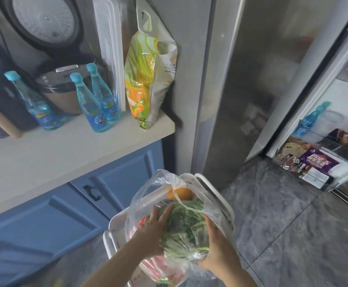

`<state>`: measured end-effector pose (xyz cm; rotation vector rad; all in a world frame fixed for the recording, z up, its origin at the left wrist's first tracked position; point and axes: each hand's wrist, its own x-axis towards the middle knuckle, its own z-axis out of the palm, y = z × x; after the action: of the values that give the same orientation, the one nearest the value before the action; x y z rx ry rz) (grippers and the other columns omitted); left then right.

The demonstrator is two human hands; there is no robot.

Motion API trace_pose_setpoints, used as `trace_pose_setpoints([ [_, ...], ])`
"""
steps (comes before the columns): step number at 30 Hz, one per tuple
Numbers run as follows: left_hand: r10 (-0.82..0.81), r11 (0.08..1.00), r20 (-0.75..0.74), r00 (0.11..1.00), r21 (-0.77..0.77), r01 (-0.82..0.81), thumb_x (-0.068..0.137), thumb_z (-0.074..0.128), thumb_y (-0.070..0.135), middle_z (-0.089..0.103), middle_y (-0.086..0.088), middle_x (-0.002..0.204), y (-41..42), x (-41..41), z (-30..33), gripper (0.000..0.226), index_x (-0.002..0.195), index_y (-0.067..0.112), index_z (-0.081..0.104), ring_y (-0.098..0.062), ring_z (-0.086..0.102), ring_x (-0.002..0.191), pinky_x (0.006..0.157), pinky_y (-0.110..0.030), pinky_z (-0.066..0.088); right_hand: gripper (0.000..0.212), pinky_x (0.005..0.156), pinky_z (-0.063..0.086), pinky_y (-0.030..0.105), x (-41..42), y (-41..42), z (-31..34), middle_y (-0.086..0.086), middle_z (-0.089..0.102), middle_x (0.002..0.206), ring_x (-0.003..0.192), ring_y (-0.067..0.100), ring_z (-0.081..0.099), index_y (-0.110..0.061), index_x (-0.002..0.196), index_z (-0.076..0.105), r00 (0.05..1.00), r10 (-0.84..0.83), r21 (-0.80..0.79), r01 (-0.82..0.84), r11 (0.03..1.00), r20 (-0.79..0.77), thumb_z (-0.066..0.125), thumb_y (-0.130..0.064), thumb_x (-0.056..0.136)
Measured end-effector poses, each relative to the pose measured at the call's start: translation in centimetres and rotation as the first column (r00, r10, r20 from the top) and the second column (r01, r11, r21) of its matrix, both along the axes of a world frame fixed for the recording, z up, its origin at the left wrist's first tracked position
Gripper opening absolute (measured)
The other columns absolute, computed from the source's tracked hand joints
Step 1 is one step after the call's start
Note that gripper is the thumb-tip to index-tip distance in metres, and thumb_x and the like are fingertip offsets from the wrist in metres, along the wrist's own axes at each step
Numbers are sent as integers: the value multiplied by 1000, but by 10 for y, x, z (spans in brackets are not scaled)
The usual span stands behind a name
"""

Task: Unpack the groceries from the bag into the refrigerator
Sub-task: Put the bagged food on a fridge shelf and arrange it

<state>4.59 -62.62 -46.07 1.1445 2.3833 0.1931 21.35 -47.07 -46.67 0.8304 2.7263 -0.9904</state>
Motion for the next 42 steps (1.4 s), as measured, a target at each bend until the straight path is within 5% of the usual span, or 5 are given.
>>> trace_pose_setpoints([
  [10, 66, 965, 154, 986, 240, -102, 55, 84, 39, 14, 21, 134, -47, -40, 60, 125, 136, 62, -7, -6, 50, 109, 87, -14, 50, 117, 106, 37, 36, -31, -18, 58, -8, 22, 140, 132, 11, 22, -52, 144, 1, 957, 50, 4, -51, 999, -284, 76, -47, 54],
  [17, 182, 942, 180, 967, 251, -224, 55, 88, 28, 19, 17, 130, -71, -52, 146, 121, 143, 44, 6, -1, 40, 113, 80, 2, 39, 108, 88, 26, -3, -53, -31, 107, -9, 17, 136, 122, 6, 35, -54, 140, 2, 907, 132, -84, -180, 980, -399, 79, -39, 65],
  [21, 204, 910, 95, 974, 349, -225, 48, 87, 38, 24, 17, 131, -52, -38, 207, 119, 140, 48, 13, 0, 40, 117, 85, 1, 36, 109, 92, 41, 8, -49, -4, 155, -11, 22, 130, 115, -1, 40, -48, 145, 12, 828, 126, -122, -227, 966, -547, 79, -42, 59],
  [34, -63, 818, -17, 998, 572, 61, 46, 88, 46, 11, 14, 143, 246, 71, 316, 126, 149, 28, 18, -5, 26, 131, 96, 5, 19, 112, 111, 26, 22, 94, 261, 281, -1, 12, 153, 141, 12, 23, -40, 145, 21, 767, 58, 107, 14, 994, -639, 88, -43, 55],
  [42, -255, 783, 84, 963, 602, 154, 53, 90, 38, 9, 18, 145, 421, 86, 339, 122, 150, 28, 18, -7, 25, 134, 111, -24, 32, 109, 116, 21, 29, 130, 410, 304, -1, 16, 154, 140, 7, 19, -28, 144, 33, 753, -25, 183, 192, 964, -658, 89, -44, 53],
])
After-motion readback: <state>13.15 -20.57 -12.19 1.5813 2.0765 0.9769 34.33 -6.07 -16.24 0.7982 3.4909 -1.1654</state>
